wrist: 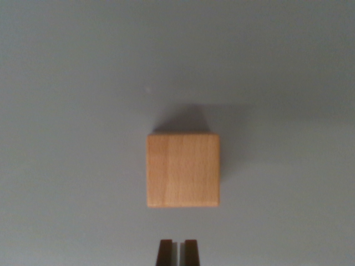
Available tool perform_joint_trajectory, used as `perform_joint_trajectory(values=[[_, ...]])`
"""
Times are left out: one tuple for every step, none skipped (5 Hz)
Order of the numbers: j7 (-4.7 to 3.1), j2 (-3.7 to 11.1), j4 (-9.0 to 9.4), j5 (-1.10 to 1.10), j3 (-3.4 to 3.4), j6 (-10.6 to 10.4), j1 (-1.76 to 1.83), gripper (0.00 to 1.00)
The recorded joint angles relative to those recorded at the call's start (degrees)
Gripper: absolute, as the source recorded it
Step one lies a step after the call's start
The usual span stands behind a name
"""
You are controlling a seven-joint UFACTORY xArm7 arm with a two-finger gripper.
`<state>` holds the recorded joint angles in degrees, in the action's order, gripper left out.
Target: Push wooden cube
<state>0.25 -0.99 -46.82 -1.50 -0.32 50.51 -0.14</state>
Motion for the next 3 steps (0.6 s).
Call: perform_joint_trajectory(values=[[0.1, -0.12, 2.51, -0.21, -0.05, -2.48, -0.07, 0.0], [0.1, -0.12, 2.51, -0.21, -0.05, -2.48, -0.07, 0.0], [0.19, -0.24, 4.92, -0.41, -0.09, -4.86, -0.14, 0.0]])
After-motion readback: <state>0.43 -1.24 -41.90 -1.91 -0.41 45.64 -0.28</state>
